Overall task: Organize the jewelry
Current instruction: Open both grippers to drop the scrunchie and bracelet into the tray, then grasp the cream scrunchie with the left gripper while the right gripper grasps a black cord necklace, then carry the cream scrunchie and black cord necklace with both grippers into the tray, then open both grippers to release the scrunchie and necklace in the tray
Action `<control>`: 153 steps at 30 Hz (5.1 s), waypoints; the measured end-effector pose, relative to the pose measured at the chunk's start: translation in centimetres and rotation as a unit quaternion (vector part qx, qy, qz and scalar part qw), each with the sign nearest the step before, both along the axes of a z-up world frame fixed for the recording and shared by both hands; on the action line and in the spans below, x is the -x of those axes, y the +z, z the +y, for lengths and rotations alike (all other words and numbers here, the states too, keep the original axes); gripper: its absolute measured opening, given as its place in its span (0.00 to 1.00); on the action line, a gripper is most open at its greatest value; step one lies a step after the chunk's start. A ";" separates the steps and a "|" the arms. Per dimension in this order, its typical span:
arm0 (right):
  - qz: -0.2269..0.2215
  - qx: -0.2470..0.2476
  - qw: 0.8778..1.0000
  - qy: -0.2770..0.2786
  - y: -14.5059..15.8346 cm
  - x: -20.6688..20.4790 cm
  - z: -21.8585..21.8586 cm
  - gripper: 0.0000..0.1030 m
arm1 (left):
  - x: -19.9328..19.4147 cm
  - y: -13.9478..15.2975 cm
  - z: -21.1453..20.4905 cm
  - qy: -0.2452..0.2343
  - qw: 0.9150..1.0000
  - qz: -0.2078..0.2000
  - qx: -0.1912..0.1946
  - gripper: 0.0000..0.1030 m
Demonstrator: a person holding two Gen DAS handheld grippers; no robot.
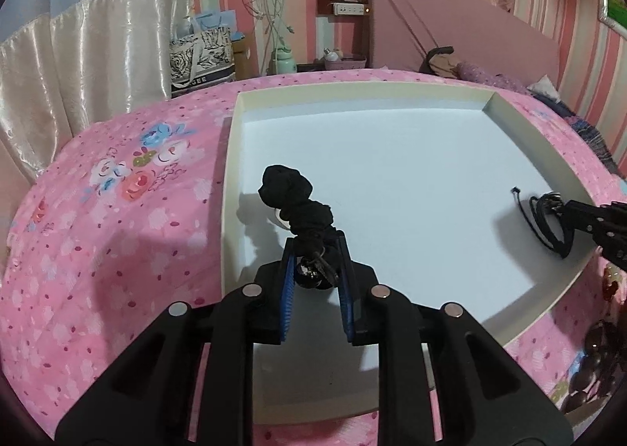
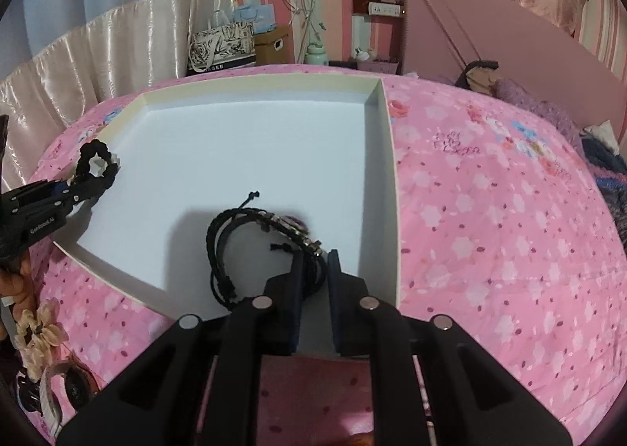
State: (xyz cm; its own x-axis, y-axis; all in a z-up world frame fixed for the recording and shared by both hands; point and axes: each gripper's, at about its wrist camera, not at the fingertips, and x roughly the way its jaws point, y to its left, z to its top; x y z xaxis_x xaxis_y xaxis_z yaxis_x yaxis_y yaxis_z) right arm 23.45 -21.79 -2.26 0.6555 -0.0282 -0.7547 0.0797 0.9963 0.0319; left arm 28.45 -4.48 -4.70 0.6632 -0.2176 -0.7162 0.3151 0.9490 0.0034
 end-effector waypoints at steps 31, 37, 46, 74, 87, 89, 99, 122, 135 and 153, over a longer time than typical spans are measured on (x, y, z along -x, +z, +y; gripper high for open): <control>-0.118 -0.073 0.990 0.008 4.1 18.3 -0.4 0.54 | 17.5 4.0 7.6 0.041 0.995 -0.063 0.069 0.75; -0.089 -0.060 0.993 0.042 1.7 17.3 3.2 0.50 | 18.9 2.6 6.5 0.043 0.994 -0.063 0.073 0.79; -0.037 -0.086 0.996 -0.011 -0.2 16.0 1.0 0.30 | 18.0 0.8 5.3 0.031 0.997 -0.029 0.059 0.79; -0.153 -0.111 0.982 0.014 7.5 16.9 -1.8 0.07 | 17.9 1.9 4.2 -0.015 0.997 -0.028 0.065 0.04; -0.211 -0.099 0.972 0.039 13.5 13.0 -1.1 0.07 | 14.4 10.7 3.9 -0.017 0.991 -0.115 0.070 0.04; -0.216 -0.099 0.970 0.046 14.1 11.8 -0.6 0.07 | 13.3 11.5 3.6 -0.014 0.990 -0.120 0.075 0.04; -0.206 -0.092 0.972 0.059 13.4 6.4 1.6 0.07 | 8.8 10.6 1.0 -0.004 0.991 -0.105 0.078 0.04; -0.089 -0.066 0.993 0.032 3.8 0.1 2.5 0.07 | 4.3 1.8 -1.8 -0.002 0.999 -0.025 0.031 0.05; -0.067 -0.038 0.997 0.022 2.7 0.0 2.7 0.07 | 3.7 0.7 -2.4 0.008 1.000 -0.015 0.025 0.05; -0.064 -0.036 0.997 -0.006 2.2 0.2 1.7 0.46 | 3.5 0.6 -2.3 0.026 0.999 -0.019 0.020 0.53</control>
State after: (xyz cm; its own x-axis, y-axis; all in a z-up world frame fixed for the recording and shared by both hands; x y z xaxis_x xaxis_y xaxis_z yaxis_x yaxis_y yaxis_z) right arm 23.25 -20.14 -0.09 0.7464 0.0153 -0.6653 0.0817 0.9901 0.1144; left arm 24.95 -6.80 -4.12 0.7005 -0.2096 -0.6822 0.2653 0.9639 -0.0237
